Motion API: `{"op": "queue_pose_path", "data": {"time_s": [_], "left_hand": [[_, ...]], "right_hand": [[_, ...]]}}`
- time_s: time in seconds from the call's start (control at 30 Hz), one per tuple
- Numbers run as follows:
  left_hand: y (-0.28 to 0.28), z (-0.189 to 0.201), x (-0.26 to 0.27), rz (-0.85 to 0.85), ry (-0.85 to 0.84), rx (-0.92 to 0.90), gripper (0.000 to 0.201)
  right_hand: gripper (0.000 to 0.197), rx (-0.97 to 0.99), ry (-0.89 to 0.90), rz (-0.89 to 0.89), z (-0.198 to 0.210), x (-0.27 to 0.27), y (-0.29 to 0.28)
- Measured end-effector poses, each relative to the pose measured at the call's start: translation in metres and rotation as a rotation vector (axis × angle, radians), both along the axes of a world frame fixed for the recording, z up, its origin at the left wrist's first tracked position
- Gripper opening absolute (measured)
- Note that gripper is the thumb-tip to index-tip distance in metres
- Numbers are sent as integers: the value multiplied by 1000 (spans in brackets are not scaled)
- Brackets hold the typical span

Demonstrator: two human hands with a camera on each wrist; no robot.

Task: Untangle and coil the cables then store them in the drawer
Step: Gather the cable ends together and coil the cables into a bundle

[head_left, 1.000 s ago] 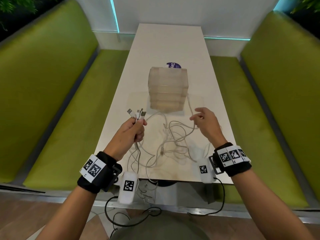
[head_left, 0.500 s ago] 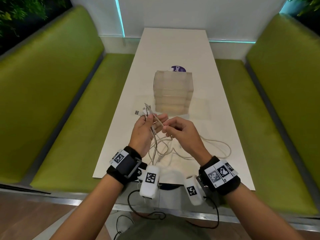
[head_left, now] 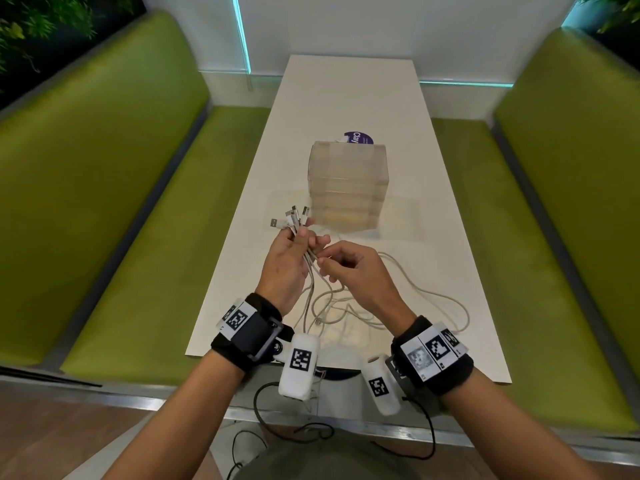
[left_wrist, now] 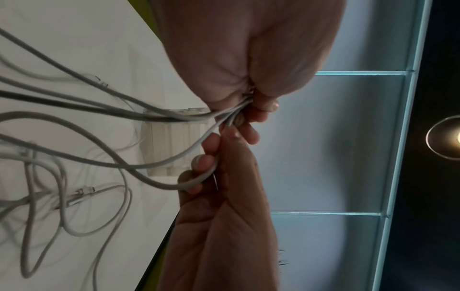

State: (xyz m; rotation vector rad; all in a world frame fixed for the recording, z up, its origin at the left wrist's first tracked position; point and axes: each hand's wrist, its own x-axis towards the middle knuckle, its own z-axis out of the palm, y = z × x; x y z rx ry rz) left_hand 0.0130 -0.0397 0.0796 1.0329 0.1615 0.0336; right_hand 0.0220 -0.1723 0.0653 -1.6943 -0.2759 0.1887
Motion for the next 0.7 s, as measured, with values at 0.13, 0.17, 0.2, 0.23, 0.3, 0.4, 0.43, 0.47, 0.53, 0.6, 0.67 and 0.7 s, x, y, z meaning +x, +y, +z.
{"op": "queue_pose_path", "data": {"time_s": [0.13,0.17,0.2,0.23,0.3,0.4,0.43,0.47,0.53,0.6,0.67,0.7], "left_hand": [[3,0,1,21,5,49,23],[4,1,2,23,8,53,23],[5,1,2,24,15,48,22],[5,1,3,24,24,36,22],[7,1,3,28,36,28,22],[9,3,4,18,18,49,24],[8,4,4,13,17,66,25],[8,5,4,9,24,83,26],[10,7,4,-7,48,94,27],[13,8,4,-26,69,55,28],[16,8,3,-43,92,46,28],[19,8,4,-47,95,61,29]], "right_hand": [[5,1,-47,17,-2,-1,4],[2,-13,-44,28,-3,-1,5],[8,-41,-25,44,-4,-2,6],[17,-84,10,76,-5,-2,6],[34,-243,80,173,-5,0,8],[26,-438,44,308,-8,2,14],[17,-428,18,331,-9,3,16],[10,-410,-8,352,-10,3,17],[13,-404,-54,396,-11,4,18],[26,-384,-41,406,-13,4,20],[35,-334,0,432,-14,3,22],[39,-326,2,457,-16,2,24]]}}
